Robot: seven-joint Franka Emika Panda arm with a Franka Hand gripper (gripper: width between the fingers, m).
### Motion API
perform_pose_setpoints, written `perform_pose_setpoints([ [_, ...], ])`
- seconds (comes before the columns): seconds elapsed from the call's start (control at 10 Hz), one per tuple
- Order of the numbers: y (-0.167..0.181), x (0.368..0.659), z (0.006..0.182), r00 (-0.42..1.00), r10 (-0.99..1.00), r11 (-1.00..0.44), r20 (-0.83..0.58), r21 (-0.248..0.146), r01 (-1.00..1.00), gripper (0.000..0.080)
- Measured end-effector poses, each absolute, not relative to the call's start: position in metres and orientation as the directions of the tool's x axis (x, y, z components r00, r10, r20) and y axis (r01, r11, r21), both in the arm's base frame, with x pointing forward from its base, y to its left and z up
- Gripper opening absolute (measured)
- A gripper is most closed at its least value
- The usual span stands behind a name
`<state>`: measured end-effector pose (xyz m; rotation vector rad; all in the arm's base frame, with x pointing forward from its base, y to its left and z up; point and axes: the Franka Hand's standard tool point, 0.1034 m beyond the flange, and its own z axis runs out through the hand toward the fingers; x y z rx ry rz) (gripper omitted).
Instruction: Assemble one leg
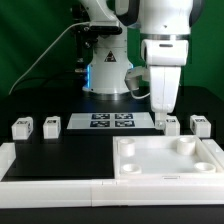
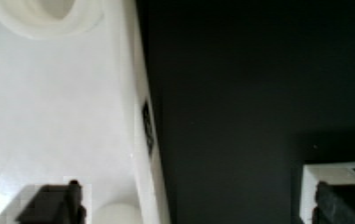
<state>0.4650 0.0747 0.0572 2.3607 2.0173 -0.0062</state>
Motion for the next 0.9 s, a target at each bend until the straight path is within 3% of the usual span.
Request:
perform_pose_setpoints([
  [0.1, 0.0746, 0.4597, 0.0637, 0.192, 0.981, -0.191, -0.023, 0.035, 0.981, 0.0649],
  [0.5, 0.0739, 0.4541, 0.0623, 0.23, 0.973, -0.23, -0.017, 0.037, 0.973, 0.0649],
  [0.9, 0.0755, 0.4511, 0.0603, 0.611, 0.791, -0.611, 0.015, 0.032, 0.791, 0.0649],
])
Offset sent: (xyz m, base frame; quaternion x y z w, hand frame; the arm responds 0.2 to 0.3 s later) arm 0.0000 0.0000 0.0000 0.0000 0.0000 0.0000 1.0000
